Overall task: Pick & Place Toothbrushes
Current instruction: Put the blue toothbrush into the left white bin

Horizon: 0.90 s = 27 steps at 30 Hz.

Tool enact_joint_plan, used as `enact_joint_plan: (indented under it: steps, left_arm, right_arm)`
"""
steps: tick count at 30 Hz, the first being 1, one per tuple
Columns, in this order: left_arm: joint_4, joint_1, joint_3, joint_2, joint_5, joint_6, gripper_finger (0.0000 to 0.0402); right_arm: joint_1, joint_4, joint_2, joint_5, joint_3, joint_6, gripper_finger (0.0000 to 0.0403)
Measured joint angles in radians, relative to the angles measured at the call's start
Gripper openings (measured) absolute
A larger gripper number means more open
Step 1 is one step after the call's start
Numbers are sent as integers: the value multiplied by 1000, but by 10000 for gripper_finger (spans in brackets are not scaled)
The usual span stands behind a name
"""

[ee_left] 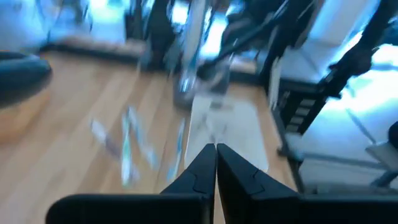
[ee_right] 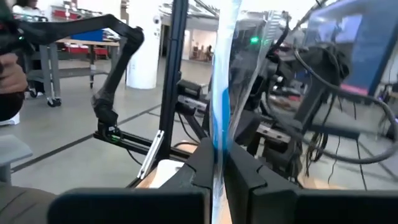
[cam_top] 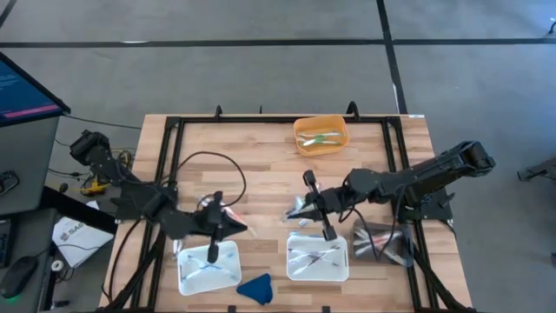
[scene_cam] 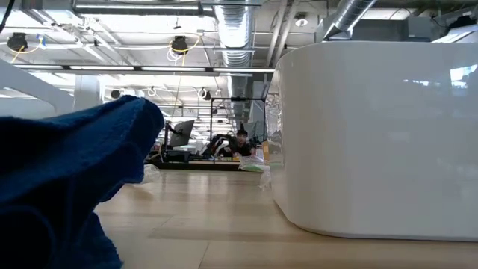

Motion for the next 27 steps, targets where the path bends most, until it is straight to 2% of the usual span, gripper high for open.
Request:
enact_joint_plan:
  steps: [5, 9, 15, 24, 27]
  left_arm:
    - [183, 25, 1, 23, 80, 211, 9]
    - [280, 67, 1, 63, 195, 318, 25]
    - [425, 140, 1, 156, 215, 403, 92]
    - [587, 195, 1, 238, 219, 408, 191]
    - [626, 217, 1, 251, 291, 395, 207]
  right_arm:
    - [24, 21, 9, -8, 0, -49, 10]
    - [29, 27, 10, -95, -1, -58, 10]
    - [29, 34, 9, -128, -1, -58, 10]
    - [24, 36, 21, -128, 0, -65, 10]
    - [20, 29, 21, -128, 0, -73, 10]
